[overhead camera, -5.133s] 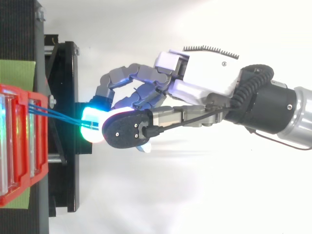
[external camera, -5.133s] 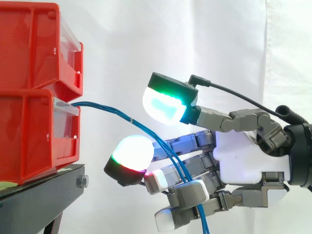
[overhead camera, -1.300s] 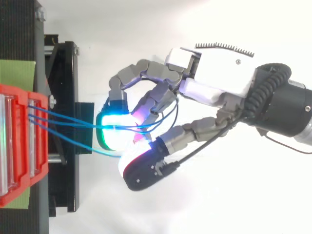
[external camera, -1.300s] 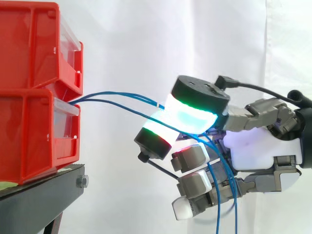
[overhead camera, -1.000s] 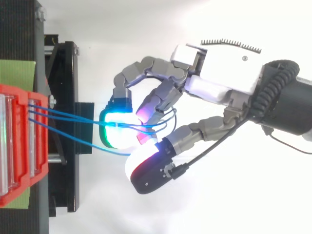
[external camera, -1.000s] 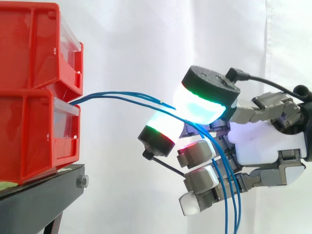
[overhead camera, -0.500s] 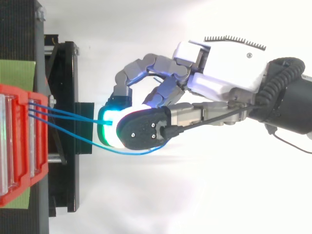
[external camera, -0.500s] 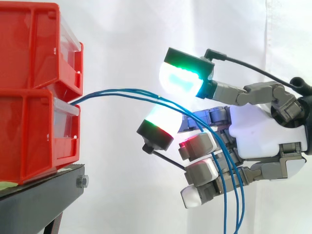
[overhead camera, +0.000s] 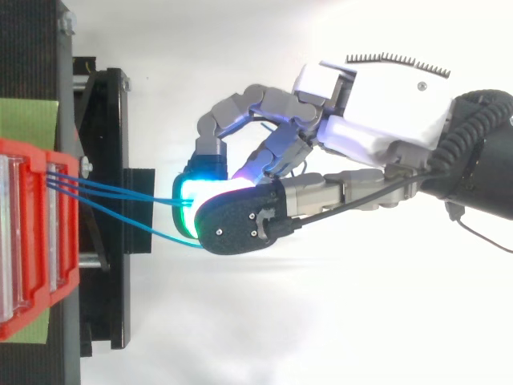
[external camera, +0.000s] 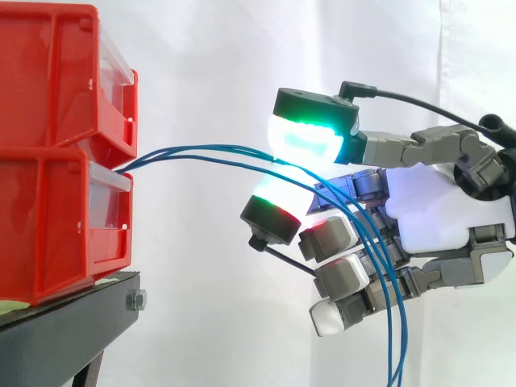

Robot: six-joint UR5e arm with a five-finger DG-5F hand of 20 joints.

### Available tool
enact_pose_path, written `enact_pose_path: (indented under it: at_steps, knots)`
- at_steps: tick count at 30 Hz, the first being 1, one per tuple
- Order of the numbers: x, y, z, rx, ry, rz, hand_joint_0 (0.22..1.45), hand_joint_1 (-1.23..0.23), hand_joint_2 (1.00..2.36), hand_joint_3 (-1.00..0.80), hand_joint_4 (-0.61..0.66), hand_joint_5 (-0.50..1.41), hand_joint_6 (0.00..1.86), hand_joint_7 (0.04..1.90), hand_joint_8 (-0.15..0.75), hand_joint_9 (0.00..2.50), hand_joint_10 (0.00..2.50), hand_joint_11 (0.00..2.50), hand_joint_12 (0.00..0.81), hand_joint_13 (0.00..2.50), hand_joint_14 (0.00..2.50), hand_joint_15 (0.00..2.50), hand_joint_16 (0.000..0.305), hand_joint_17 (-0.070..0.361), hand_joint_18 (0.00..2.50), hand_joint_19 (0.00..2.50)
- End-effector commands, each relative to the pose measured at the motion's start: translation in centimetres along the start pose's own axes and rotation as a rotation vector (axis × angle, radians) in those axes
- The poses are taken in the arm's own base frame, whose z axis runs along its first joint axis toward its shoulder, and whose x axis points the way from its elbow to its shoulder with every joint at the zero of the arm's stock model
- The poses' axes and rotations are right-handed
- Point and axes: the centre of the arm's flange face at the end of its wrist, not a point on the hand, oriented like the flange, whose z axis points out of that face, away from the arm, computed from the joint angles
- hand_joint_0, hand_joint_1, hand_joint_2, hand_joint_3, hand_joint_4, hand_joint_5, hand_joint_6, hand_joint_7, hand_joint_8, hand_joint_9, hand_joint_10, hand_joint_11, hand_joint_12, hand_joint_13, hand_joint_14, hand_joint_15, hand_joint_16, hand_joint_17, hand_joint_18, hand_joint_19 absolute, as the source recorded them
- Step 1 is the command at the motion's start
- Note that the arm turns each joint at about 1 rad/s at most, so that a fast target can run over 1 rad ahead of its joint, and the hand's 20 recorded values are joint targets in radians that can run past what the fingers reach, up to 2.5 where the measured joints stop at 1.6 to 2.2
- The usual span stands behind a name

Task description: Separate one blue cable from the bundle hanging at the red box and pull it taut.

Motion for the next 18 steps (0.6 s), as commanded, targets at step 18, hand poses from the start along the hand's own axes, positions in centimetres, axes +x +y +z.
enact_pose_path:
  at_steps: [18]
  knots:
    - [0.13, -0.11, -0.09, 0.003, -0.016, 0.005, 0.58, -0.62, 1.00, -0.50, 0.07, -0.19, 0.93, 0.94, 0.274, 1.09, 0.02, 1.23, 0.351, 0.98, 0.03, 1.01, 0.048, 0.108, 0.65, 0.65]
